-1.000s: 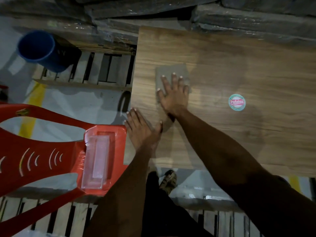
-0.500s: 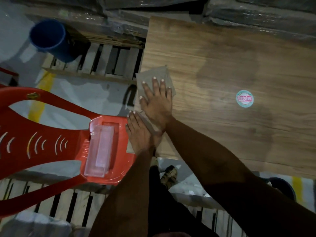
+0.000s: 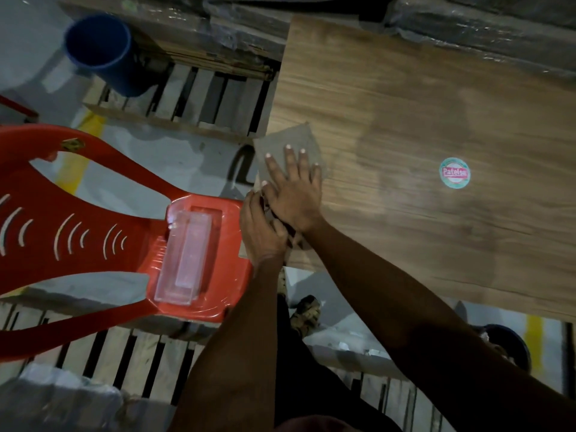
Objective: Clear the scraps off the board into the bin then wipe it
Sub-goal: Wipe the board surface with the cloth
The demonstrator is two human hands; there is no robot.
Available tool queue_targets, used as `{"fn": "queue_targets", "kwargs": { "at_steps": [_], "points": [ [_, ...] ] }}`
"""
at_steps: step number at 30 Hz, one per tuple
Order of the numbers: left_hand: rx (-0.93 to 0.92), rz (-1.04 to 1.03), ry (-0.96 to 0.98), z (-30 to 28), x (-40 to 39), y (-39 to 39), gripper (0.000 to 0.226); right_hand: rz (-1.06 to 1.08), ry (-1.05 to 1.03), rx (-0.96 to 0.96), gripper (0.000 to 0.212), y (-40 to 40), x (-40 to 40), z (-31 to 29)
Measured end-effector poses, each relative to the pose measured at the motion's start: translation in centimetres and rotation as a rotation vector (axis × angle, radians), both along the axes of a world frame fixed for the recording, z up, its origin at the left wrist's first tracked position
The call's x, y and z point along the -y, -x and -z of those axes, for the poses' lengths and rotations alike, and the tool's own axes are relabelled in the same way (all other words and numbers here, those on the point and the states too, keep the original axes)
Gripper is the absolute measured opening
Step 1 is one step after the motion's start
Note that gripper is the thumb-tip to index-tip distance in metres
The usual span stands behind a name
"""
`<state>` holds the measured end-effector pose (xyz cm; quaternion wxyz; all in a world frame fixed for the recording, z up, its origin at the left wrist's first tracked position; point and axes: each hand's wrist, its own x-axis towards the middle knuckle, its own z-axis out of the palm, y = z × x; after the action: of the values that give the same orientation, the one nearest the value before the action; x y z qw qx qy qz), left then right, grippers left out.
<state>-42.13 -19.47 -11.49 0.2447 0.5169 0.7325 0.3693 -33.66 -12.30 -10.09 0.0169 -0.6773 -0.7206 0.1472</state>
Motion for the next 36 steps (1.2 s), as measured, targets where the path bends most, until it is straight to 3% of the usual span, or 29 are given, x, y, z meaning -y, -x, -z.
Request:
{"fn": "queue_targets", "kwargs": {
  "at_steps": [3,9,11,15,17,21,25,27,29,31,36],
  "points": [
    [0.241,-0.103,0.043,-1.0,0.2,-0.1,0.063,-0.053,-0.002,0.026,0.065,-1.7,0.0,-0.2],
    [0.396,-0.143,0.002,-1.3,-0.1,1.2,0.051,0.301,0.04,0.007,0.066,-3.3,2.8,0.4],
    [0.476,-0.198,0.039,-1.1,-0.4,1.9,0.054,0.235,0.041,-0.002,0.066,-1.0,4.9,0.5],
    [0.617,-0.259,0.114,-0.7,-0.7,3.4,0.051,-0.092,-0.005,-0.01,0.063,1.4,8.6,0.7],
    [0.646,-0.206,0.143,-0.9,-0.6,4.0,0.054,-0.051,-0.029,0.009,0.064,-0.1,8.7,0.9],
    [0.59,-0.081,0.135,-1.7,0.1,4.1,0.051,0.307,-0.012,0.016,0.066,-1.7,9.9,0.8],
    [0.513,-0.07,0.16,-1.3,0.8,2.3,0.038,-0.027,-0.094,-0.11,0.071,1.7,14.1,0.9],
    [0.458,-0.085,0.187,-0.8,0.5,2.1,0.03,-0.094,-0.116,-0.166,0.068,0.8,15.2,1.1],
    [0.358,-0.074,0.192,-0.9,0.5,1.9,0.052,-0.048,-0.078,-0.105,0.064,-1.2,15.0,0.9],
    [0.172,0.024,0.144,-1.3,0.6,1.1,0.061,0.097,-0.023,-0.034,0.061,-3.8,15.0,0.9],
    [-0.13,0.298,0.012,-1.5,0.8,-2.1,0.043,0.664,0.02,-0.001,0.059,-10.3,15.6,1.1]
  ]
}}
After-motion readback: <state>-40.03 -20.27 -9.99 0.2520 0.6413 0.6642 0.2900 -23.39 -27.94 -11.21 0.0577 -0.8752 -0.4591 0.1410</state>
